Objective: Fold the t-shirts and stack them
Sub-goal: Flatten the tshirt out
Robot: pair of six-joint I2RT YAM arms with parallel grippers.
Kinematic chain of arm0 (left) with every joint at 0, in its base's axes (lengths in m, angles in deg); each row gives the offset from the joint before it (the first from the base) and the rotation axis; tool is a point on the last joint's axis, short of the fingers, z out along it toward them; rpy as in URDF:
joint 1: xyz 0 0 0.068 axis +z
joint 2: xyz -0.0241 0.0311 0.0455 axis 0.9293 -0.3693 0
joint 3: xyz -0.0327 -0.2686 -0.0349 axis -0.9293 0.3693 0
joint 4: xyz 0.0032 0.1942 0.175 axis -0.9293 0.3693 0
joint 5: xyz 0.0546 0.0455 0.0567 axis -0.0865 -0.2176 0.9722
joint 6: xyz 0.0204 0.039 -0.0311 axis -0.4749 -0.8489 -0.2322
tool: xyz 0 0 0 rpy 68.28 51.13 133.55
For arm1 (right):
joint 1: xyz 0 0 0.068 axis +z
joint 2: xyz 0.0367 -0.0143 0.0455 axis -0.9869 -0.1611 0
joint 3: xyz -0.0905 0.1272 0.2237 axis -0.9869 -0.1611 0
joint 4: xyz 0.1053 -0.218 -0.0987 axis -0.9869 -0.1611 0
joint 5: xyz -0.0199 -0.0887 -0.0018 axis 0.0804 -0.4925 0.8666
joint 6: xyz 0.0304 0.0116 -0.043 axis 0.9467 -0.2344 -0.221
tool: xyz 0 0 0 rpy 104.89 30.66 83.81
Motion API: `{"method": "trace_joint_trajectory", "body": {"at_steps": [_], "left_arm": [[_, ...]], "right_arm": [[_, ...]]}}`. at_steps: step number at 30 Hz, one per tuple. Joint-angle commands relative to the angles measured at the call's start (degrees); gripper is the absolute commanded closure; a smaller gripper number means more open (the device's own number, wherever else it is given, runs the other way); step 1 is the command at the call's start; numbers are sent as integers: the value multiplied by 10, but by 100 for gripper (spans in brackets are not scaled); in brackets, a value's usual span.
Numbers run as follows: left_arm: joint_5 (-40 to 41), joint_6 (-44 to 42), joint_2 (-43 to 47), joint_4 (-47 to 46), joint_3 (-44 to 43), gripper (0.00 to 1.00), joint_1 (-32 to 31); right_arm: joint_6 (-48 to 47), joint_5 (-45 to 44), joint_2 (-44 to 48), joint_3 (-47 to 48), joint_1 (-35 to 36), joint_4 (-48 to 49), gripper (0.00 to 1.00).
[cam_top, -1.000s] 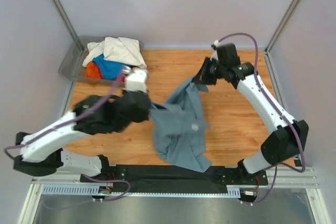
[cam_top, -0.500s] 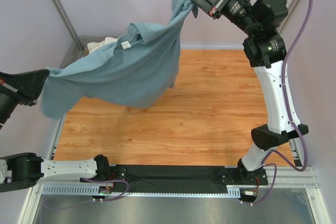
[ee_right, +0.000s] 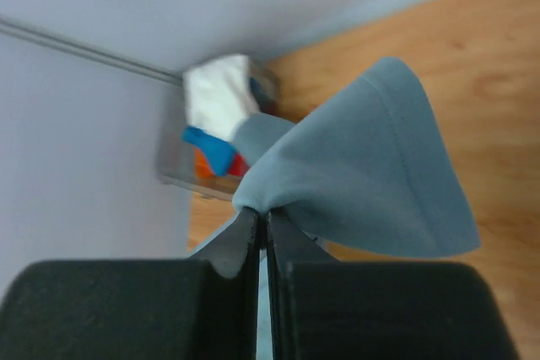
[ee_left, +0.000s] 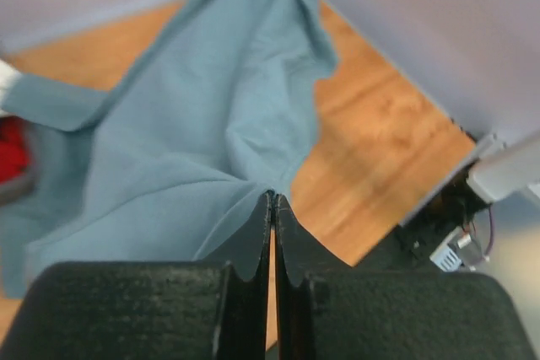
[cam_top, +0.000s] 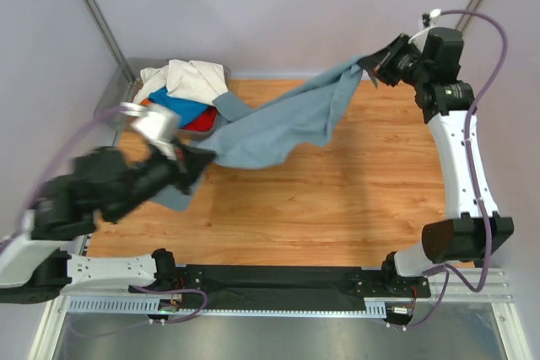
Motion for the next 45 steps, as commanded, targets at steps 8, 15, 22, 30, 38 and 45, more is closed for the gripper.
{"method": "trace_joint_trajectory", "body": {"at_steps": [8, 15, 22, 30, 38, 45], "left_arm": [[-349, 109, -293, -233, 148, 72, -90], [-343, 112, -231, -83, 128, 20, 65], [-355, 99, -205, 12, 216, 32, 322], [-368, 58, -301, -70, 265, 34, 422], [-388, 85, -438, -147, 310, 35, 422], [-425, 145, -500, -188, 350, 35, 421]], "right_arm": [[-243, -192, -146, 30, -97, -293, 92], [-246, -219, -117, -13, -91, -334, 28], [-187, -147, 14, -230, 8, -284, 28], [-27, -333, 84, -424, 76, -149, 29], [7, -405, -32, -427, 83, -116, 30], [-45, -453, -167, -358, 82, -102, 29]]}}
